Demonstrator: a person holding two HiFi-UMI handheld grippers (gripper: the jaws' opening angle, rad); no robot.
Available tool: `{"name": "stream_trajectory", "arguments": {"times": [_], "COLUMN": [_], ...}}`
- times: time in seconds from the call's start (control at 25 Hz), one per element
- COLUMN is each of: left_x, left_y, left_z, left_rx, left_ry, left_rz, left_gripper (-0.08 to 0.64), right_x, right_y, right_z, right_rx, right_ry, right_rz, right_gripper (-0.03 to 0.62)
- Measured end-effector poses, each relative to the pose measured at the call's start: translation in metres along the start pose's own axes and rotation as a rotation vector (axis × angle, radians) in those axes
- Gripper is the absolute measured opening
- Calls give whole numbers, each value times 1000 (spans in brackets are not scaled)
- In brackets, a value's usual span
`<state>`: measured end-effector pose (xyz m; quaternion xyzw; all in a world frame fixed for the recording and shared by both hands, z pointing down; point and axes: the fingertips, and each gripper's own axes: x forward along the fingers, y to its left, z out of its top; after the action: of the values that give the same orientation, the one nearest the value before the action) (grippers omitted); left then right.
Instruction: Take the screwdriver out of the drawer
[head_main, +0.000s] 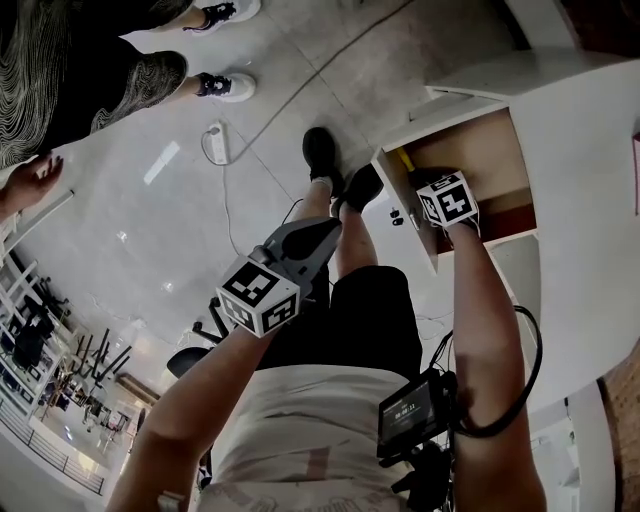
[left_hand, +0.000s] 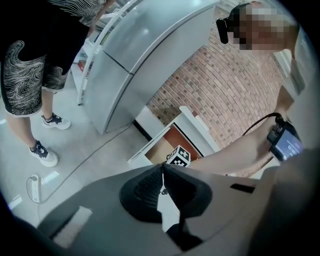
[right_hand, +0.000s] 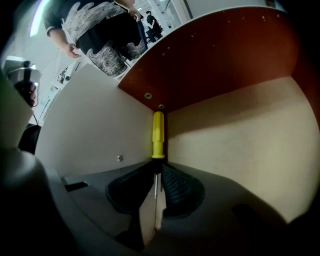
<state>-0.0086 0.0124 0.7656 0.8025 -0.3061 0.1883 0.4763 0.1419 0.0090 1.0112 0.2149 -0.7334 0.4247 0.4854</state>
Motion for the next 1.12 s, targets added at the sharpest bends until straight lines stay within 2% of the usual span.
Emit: {"name": "stream_trajectory", "arguments": {"times": [0.2,0.48,0.64,0.88,1.12], "left_x": [-6,-8,-15,-29,-43], "left_y": [-4,-20,-36,-62,-82], "left_z": [6,24,29,46,64], "left_rx": [18,75,93,138,187], "left_ry": [-4,-34,-40,-52,-67], "left_rz": [-7,-25,-30,-40,-46], "left_gripper": [11,11,11,11,11], "right_x": [-16,-45,-65,-107,-144], "right_y": [2,5,19,37,49], "right_z": [2,10,3,6,12], "right_rx": [60,158,201,248,244], "right_ry": [-27,-121,-157,-248,-319], "right_rz": [-20,-30,-34,-51,-79], "right_gripper": [37,38,38,38,38]}}
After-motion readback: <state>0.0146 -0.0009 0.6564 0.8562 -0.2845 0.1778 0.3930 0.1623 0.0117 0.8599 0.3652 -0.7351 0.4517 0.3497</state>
